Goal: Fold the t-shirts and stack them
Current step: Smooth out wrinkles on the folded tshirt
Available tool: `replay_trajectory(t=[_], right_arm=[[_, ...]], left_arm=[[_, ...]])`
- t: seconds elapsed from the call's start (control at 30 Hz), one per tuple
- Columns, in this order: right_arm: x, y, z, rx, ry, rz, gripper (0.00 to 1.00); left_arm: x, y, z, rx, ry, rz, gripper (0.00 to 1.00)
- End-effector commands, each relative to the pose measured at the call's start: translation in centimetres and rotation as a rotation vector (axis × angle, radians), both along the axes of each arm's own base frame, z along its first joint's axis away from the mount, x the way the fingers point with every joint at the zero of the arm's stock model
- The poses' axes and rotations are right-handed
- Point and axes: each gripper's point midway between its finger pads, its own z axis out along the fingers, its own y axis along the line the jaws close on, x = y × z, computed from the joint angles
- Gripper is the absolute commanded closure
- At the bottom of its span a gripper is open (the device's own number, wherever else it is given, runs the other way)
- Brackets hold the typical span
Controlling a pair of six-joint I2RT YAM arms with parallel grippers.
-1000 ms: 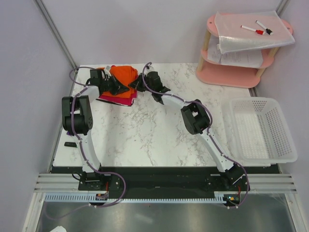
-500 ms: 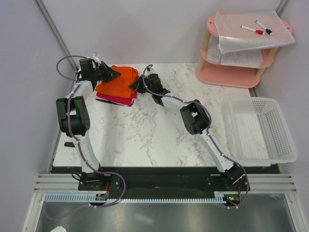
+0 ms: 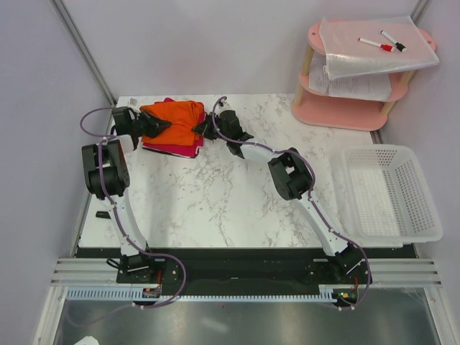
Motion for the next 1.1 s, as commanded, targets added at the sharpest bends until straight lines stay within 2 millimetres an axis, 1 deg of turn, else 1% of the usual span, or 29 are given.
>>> replay_trajectory(t=[0.0,0.07,0.13,0.17,0.2,0.23,0.27,0.3,0.37,0.4,0.47,0.5,0.53,0.57,0.6,0.63,0.67,0.7,0.73,0.77,0.83,0.87,0.9,0.93,0.97,1.0,1.07], right_arm=[[-1.3,-0.5,-1.3,-0.075,0.043,0.022,1.0],[-1.4,-0.5,-0.9,-0.07,0.035,0.032,1.0],[-1.9,-0.5,0.3,-0.058,0.006,0.044,1.0],[-2.0,-0.7,0.9,-0.053,-0.009,0.043,1.0],[-2.6,-1.2,1.8,-0.059,-0.022,0.041,1.0],[-2.5,-1.6,3.1,-0.048,-0.06,0.021,1.0],[-2.6,-2.1,4.1,-0.048,-0.079,0.005,1.0],[-3.3,-2.8,5.6,-0.052,-0.096,-0.002,1.0],[-3.5,-3.9,7.3,-0.062,-0.141,-0.022,1.0],[-4.1,-4.7,8.8,-0.065,-0.156,-0.029,1.0],[-4.3,-5.9,9.9,-0.084,-0.184,-0.042,1.0],[-4.9,-6.7,10.7,-0.089,-0.189,-0.049,1.0],[-5.1,-7.2,11.1,-0.09,-0.196,-0.053,1.0],[-5.2,-7.9,11.4,-0.095,-0.202,-0.061,1.0],[-5.9,-8.4,11.4,-0.103,-0.196,-0.058,1.0],[-6.2,-8.6,11.5,-0.104,-0.197,-0.056,1.0],[-6.4,-9.0,11.5,-0.111,-0.198,-0.056,1.0],[-7.1,-9.1,11.3,-0.116,-0.191,-0.043,1.0],[-7.3,-9.4,11.0,-0.122,-0.186,-0.041,1.0],[-7.8,-9.8,10.6,-0.133,-0.176,-0.038,1.0],[-8.4,-10.0,9.9,-0.141,-0.163,-0.032,1.0],[-8.7,-10.3,9.1,-0.148,-0.145,-0.032,1.0],[-9.0,-10.3,8.8,-0.146,-0.134,-0.029,1.0],[-9.2,-10.3,8.5,-0.144,-0.131,-0.02,1.0],[-9.7,-10.4,7.9,-0.147,-0.115,-0.011,1.0],[-9.9,-10.4,7.5,-0.147,-0.106,-0.008,1.0],[-10.5,-10.7,6.8,-0.15,-0.091,0.0,1.0]], left_arm=[[0.3,1.6,4.0,0.004,-0.092,0.04,0.98],[0.5,1.5,6.5,-0.007,-0.146,0.033,0.98],[0.8,1.1,8.8,-0.039,-0.205,0.014,0.98],[0.9,0.9,9.4,-0.05,-0.216,0.005,0.98],[1.0,0.8,9.8,-0.065,-0.225,-0.003,0.98],[1.1,0.4,11.0,-0.092,-0.255,-0.03,0.98],[1.2,0.4,11.3,-0.104,-0.263,-0.038,0.98],[1.3,0.2,10.9,-0.12,-0.257,-0.056,0.98],[1.9,0.0,11.6,-0.133,-0.273,-0.068,0.98],[2.3,0.0,11.1,-0.144,-0.272,-0.078,0.98],[2.9,-0.1,10.5,-0.173,-0.258,-0.079,0.98],[3.4,-0.4,11.2,-0.179,-0.275,-0.103,0.98],[3.9,-0.9,9.5,-0.203,-0.241,-0.118,0.98],[4.1,-1.3,8.9,-0.213,-0.225,-0.129,0.98],[4.6,-1.5,9.0,-0.215,-0.227,-0.134,0.98],[4.9,-1.8,8.2,-0.221,-0.206,-0.132,0.98],[5.2,-1.9,6.6,-0.226,-0.175,-0.124,0.98],[5.6,-2.0,5.8,-0.23,-0.135,-0.109,0.98],[5.8,-2.2,4.2,-0.229,-0.109,-0.114,0.98],[5.9,-2.4,3.3,-0.233,-0.09,-0.117,0.98],[5.9,-3.0,2.2,-0.235,-0.051,-0.13,0.98],[5.8,-3.1,1.3,-0.238,-0.034,-0.135,0.98],[5.6,-3.2,0.9,-0.231,-0.034,-0.14,0.98],[5.4,-3.3,1.0,-0.225,-0.039,-0.144,0.98],[5.3,-3.3,2.2,-0.21,-0.07,-0.152,0.98],[4.9,-3.4,2.7,-0.202,-0.084,-0.16,0.98],[4.7,-3.5,4.5,-0.183,-0.14,-0.174,0.98]])
